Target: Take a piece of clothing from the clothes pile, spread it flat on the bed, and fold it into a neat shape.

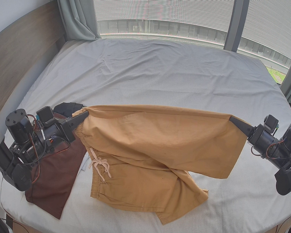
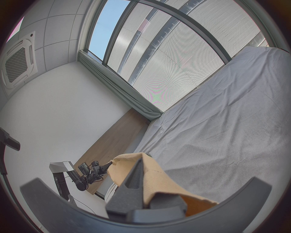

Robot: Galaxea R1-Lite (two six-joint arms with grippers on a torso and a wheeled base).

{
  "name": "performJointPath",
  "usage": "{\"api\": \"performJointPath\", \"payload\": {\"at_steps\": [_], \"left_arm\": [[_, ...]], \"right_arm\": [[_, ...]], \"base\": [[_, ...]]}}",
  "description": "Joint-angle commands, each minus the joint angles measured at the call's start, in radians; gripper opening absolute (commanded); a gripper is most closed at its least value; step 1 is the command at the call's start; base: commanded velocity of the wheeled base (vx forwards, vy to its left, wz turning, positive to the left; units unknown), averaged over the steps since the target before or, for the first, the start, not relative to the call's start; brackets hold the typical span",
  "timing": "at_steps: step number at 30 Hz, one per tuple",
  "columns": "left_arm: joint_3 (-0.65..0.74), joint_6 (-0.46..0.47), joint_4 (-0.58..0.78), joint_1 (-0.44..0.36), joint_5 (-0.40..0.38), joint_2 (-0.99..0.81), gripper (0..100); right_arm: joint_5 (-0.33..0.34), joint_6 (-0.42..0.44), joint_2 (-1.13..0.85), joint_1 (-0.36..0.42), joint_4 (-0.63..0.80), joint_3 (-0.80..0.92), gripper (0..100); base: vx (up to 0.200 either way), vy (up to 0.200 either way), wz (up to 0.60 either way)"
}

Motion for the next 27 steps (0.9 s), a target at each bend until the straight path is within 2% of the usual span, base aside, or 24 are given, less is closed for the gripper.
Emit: {"api": "performJointPath", "payload": {"at_steps": [1, 8, 27], "left_arm": [[-0.005, -0.001, -0.001, 0.005, 0.001, 0.002, 0], [-0.015, -0.001, -0.001, 0.034, 0.001, 0.005, 0], [-0.018, -0.002, -0.001, 0.043, 0.001, 0.008, 0]], "right_arm": [[0.000, 0.000, 0.001, -0.009, 0.000, -0.001, 0], [0.000, -0.003, 0.001, -0.016, 0.000, -0.002, 0], [0.000, -0.003, 0.001, -0.018, 0.000, -0.005, 0]], "base": [[0.000, 0.000, 0.00], [0.000, 0.000, 0.00], [0.000, 0.000, 0.00]]}}
